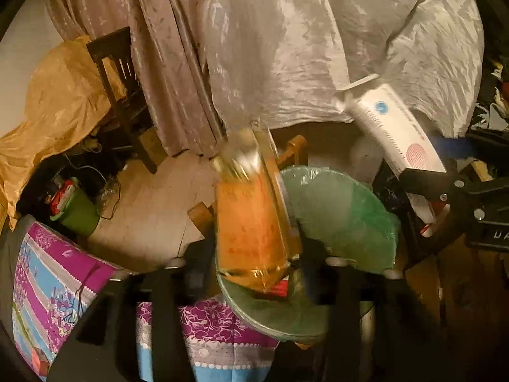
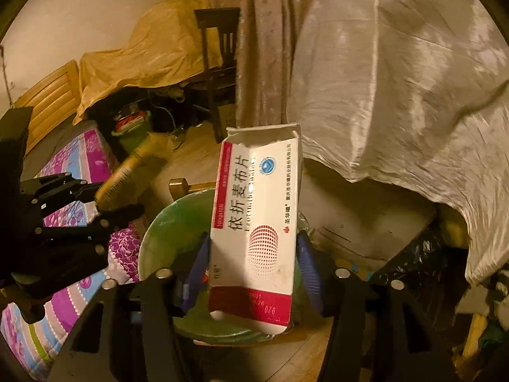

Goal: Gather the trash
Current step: 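Open the left tool over the bin while the right tool drops the medicine box, then move both open tools back over the quilt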

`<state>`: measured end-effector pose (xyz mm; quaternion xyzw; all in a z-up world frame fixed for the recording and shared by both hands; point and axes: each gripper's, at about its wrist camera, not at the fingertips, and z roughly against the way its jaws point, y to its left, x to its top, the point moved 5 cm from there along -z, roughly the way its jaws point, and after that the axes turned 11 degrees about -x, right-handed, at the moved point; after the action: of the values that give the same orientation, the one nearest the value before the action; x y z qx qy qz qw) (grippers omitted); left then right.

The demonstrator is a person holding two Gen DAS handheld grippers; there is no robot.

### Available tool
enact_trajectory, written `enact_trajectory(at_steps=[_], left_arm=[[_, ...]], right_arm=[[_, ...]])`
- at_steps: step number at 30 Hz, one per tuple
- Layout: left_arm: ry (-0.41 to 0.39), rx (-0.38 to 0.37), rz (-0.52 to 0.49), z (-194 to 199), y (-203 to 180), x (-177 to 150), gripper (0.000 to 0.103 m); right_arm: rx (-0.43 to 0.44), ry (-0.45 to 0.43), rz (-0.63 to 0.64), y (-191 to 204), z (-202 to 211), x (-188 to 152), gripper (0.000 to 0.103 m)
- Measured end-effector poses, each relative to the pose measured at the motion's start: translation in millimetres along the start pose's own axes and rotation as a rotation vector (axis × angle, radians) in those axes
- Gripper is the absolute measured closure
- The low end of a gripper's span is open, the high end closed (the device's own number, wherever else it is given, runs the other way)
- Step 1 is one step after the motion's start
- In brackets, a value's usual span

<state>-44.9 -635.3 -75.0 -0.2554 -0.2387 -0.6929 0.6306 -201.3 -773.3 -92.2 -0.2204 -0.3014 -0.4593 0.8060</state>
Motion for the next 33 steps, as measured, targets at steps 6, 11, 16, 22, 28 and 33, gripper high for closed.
enact_trajectory(at_steps=[6,11,16,22,28,33], left_arm=[[-0.013,0.046,0.018,1,8,-4,0.030],[-0.017,0.056,0.050,4,15,-10,0.030],[-0.008,0.102,0.051,9,20,-26,0.030],[-0.057,0.223,0.096,38,41,-53,0.028],[-0.135,0.392,0.182,85,74,-96,0.025],[-0.197,0.500,0.309,140,107,-150,0.025]], right_arm=[[-0.002,0.004,-0.019,-5,-7,0,0.038],[0.002,0.009,-0.033,-7,-10,-6,0.040],[0.003,-0.009,-0.027,0,-7,-10,0.040],[0.011,-0.104,-0.014,23,12,-12,0.041],[0.053,-0.235,0.021,79,45,-16,0.041],[0.136,-0.293,0.117,154,68,-24,0.041]])
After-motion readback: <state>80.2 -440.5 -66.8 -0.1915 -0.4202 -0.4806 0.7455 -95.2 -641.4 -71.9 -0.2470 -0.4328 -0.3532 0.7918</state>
